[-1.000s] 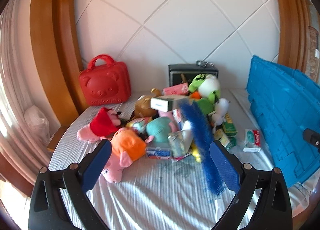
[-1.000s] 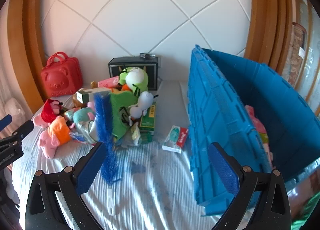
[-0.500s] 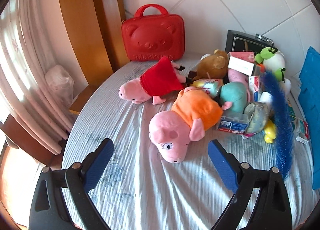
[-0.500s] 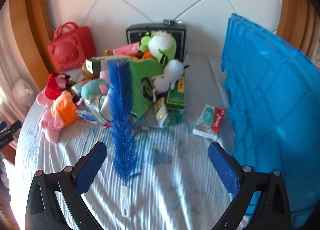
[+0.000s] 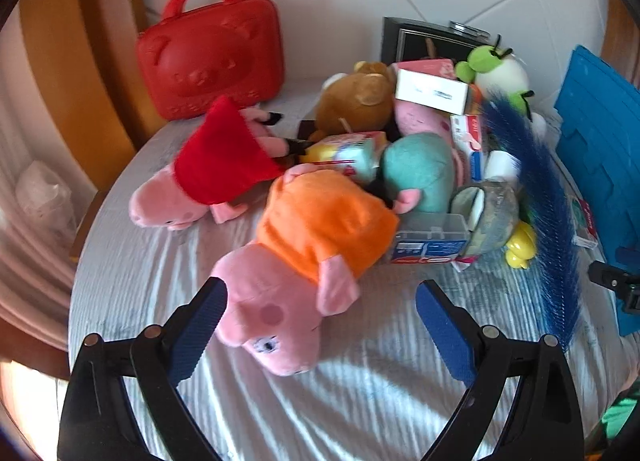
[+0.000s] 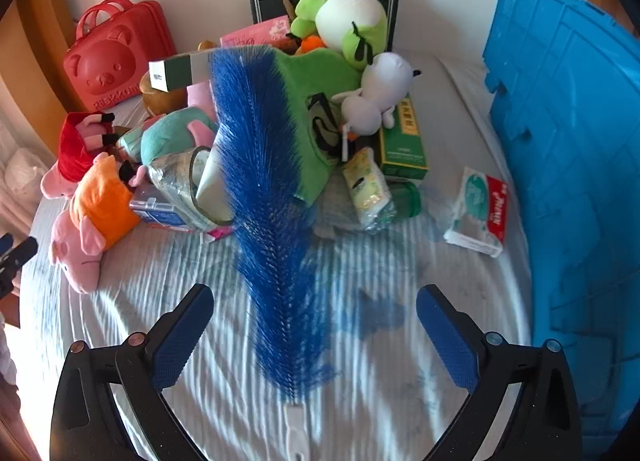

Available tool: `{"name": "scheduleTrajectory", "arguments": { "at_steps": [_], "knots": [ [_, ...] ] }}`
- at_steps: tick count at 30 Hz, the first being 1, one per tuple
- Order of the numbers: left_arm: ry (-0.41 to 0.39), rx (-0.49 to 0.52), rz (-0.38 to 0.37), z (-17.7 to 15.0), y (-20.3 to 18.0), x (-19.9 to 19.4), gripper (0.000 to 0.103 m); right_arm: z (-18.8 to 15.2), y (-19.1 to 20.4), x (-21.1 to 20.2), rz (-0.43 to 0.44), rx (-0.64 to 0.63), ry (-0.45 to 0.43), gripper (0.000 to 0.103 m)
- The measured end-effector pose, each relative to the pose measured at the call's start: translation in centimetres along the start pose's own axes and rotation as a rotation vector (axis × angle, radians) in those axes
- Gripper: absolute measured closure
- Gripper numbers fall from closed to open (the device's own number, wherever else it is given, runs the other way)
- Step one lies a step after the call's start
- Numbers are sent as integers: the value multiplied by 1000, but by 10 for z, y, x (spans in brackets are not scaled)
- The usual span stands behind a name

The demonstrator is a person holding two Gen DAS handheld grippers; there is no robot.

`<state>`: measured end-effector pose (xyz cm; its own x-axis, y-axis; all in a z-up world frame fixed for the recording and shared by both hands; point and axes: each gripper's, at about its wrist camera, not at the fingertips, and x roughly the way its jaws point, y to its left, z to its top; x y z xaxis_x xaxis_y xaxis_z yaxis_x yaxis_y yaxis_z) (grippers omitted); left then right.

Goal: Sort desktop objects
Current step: 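Grasp the clear floss box with the left tool while the right tool grasps the blue brush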

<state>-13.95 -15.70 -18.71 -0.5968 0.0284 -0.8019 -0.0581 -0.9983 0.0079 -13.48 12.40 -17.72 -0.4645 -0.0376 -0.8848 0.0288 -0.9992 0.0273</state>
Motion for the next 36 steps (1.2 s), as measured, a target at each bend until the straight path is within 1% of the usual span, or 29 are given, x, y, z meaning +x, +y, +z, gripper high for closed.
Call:
{"name": "scheduleTrajectory", "arguments": {
  "at_steps": [2,4,5,8,9,12,14,15,16,17,19,20,21,23,25,26,27,28,30,32,34,35,36],
  "knots": [
    [13,56,-45,8,-25,15,6,2,4,10,-6,-1,8,0],
    [17,112,-69,16,-47,29,7,2,7,17,-8,-13,17,2],
    [17,140,-75,20,-56,35,7,1,9,20,-10,-23,23,5],
    [29,193,-56,35,-78,57,7,2,11,28,-15,-42,37,8],
    [32,196,-30,42,-82,66,7,3,10,30,-12,-45,39,12],
    [59,165,11,57,-85,92,8,5,8,38,-11,-45,49,15],
    [105,136,-4,61,-85,109,13,7,6,45,-10,-41,58,15],
    [129,119,-25,61,-84,116,13,8,4,49,-7,-35,63,15],
    [121,88,-75,62,-82,117,17,8,3,53,-4,-31,66,15],
    [145,56,-119,61,-80,118,20,9,2,58,-2,-23,72,14],
    [175,13,-181,55,-74,113,23,9,0,65,4,-13,90,14],
    [182,9,-199,51,-73,109,23,9,-1,69,9,-12,98,14],
    [183,12,-203,45,-72,102,23,7,-1,72,34,-56,109,15],
    [202,43,-202,31,-71,89,23,3,-1,76,31,-69,126,16],
    [246,95,-150,11,-72,85,23,-1,-2,76,25,-78,135,24],
    [247,119,-127,2,-71,82,24,-3,-3,77,14,-78,142,31],
    [223,144,-103,-5,-70,75,24,-5,-5,77,10,-75,145,36],
    [224,150,-105,-9,-68,71,24,-6,-7,77,13,-72,147,36],
    [214,132,-140,-10,-61,60,24,-9,-9,74,22,-69,144,36],
    [198,137,-126,-8,-59,54,24,-11,-11,72,28,-71,142,36],
    [205,149,-129,-7,-58,54,24,-14,-12,70,39,-72,143,35],
    [217,155,-131,-6,-58,55,24,-15,-13,69,42,-71,142,31],
    [225,164,-124,-6,-59,57,24,-15,-14,69,47,-71,142,25]
  ]
}}
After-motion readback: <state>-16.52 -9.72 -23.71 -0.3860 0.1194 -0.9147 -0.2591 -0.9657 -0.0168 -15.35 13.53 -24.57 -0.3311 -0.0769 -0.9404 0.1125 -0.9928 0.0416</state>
